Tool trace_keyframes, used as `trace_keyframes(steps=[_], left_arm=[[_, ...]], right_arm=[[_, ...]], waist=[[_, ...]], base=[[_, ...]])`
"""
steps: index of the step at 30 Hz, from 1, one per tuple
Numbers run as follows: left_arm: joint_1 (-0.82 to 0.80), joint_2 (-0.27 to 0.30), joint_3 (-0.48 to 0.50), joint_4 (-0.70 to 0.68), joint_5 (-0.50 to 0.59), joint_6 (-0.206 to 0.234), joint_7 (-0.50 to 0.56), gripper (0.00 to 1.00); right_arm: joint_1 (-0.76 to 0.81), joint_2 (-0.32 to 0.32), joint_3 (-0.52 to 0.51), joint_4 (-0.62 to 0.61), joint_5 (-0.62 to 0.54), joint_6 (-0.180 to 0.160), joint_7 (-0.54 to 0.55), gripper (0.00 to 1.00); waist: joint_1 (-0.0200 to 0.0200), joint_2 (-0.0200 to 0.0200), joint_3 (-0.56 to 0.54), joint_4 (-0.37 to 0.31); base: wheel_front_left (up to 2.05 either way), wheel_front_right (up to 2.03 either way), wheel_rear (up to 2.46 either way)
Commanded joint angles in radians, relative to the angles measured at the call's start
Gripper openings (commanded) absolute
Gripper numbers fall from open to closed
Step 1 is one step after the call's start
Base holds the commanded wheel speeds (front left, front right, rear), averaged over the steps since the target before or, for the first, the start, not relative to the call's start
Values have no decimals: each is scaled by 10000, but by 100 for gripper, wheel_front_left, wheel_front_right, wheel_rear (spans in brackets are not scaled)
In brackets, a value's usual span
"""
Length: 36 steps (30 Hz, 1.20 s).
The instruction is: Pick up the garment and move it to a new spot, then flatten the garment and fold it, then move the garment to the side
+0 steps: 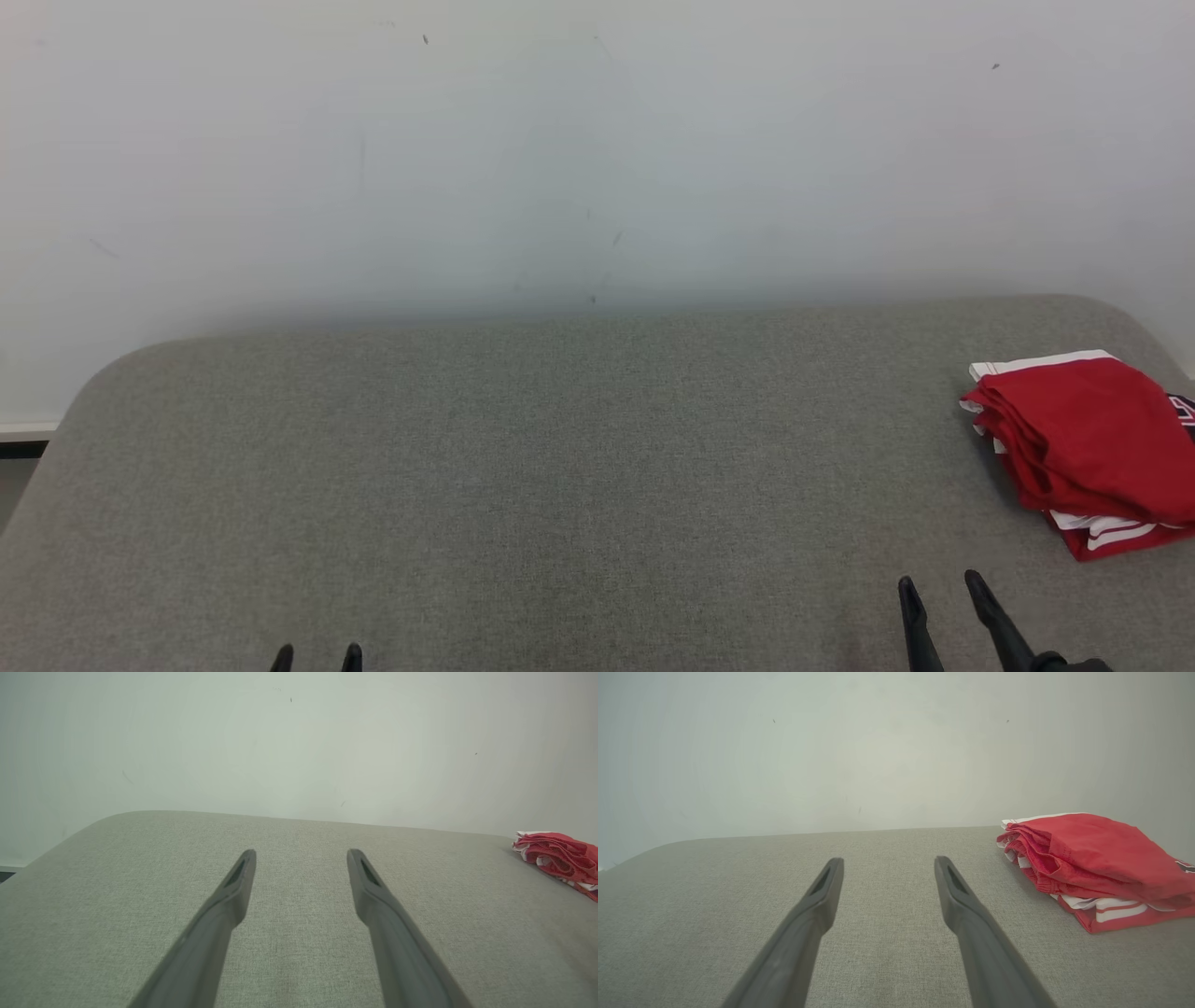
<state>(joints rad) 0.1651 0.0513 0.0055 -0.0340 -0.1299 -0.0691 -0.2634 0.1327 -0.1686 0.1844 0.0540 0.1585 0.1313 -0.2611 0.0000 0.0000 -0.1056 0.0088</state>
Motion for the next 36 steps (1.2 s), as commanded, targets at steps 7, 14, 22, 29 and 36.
trace_keyframes(steps=[7, 14, 22, 29, 36], left_arm=[[-54, -8, 0, 407, -788, -15, 138, 0], [-147, 20, 140, 385, -2403, -10, 445, 0], [-243, 44, 280, 351, -4034, 1, 753, 0], [-318, 61, 382, 334, -5196, 5, 967, 0], [-389, 78, 482, 319, -6413, 8, 1201, 0]], right_arm=[[33, 105, -34, 399, 787, 0, 216, 0], [-335, 117, -169, 633, 2455, -1, 575, 0], [-683, 134, -295, 841, 4138, -2, 923, 0], [-917, 145, -382, 982, 5338, -2, 1169, 0], [-1169, 152, -472, 1121, 6601, -3, 1425, 0]], waist=[[1, 0, 33, 5], [1, 0, 99, -2], [1, 0, 174, -10], [0, 0, 233, -15], [0, 0, 300, -21]], base=[[0, 0, 0], [0, 0, 0], [0, 0, 0], [0, 0, 0], [0, 0, 0]])
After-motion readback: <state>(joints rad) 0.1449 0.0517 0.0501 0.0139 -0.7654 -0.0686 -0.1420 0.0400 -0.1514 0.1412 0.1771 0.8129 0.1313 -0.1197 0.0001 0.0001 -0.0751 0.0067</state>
